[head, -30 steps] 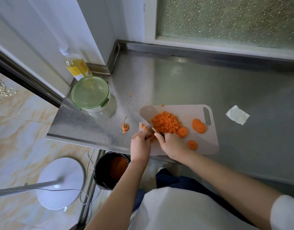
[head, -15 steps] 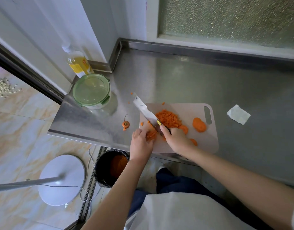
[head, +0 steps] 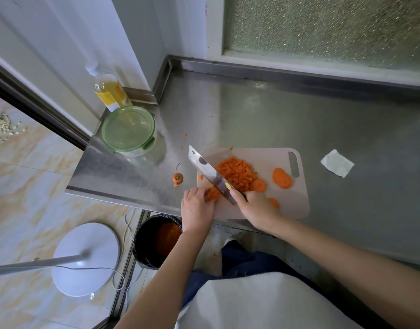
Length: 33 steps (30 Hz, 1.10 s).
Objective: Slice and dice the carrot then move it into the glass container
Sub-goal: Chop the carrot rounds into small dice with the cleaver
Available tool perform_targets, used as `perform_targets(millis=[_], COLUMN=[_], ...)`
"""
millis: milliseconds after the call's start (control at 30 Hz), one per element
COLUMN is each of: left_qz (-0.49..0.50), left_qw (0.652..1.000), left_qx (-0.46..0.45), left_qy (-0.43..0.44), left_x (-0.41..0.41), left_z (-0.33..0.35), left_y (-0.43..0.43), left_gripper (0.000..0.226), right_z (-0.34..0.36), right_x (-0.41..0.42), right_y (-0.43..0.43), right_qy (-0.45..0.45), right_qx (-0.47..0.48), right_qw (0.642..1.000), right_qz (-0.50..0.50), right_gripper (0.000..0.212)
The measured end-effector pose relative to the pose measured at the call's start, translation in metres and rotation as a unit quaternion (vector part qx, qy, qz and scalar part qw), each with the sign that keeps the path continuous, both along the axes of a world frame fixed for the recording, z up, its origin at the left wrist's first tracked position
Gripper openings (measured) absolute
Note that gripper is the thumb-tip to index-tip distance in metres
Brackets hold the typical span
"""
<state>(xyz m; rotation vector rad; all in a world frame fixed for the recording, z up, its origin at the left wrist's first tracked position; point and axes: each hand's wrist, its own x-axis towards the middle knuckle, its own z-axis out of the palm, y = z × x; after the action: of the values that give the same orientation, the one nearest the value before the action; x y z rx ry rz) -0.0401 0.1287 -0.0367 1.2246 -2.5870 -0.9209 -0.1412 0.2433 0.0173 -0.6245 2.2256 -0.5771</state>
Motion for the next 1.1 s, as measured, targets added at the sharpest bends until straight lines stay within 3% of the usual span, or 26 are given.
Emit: perform_targets(millis=[467,800,1100], left_qz=[-0.007,-0.005,-0.012], left_qw=[0.999,0.999,0.999], left_qx=[0.038,0.046,0.046], left_qy=[0.001,-0.012,-0.004], left_x=[-0.003,-0.008,-0.005], left_z=[0.005,0.004,0.004], left_y=[-0.005,-0.008,-0.005], left_gripper=[0.016,0.006,0.012], right_z=[-0.003,-0.012,-0.017], right_x=[0.010,0.017,0.011], right_y=[-0.008,-0.012,-0.014], right_qy=[0.030,0.054,0.036], right_qx=[0.028,0.017,-0.004], right_qw=[0.999,0.998,0.999], right_qz=[0.025,0.040,0.032], right_gripper=[0.062,0.055,0.054])
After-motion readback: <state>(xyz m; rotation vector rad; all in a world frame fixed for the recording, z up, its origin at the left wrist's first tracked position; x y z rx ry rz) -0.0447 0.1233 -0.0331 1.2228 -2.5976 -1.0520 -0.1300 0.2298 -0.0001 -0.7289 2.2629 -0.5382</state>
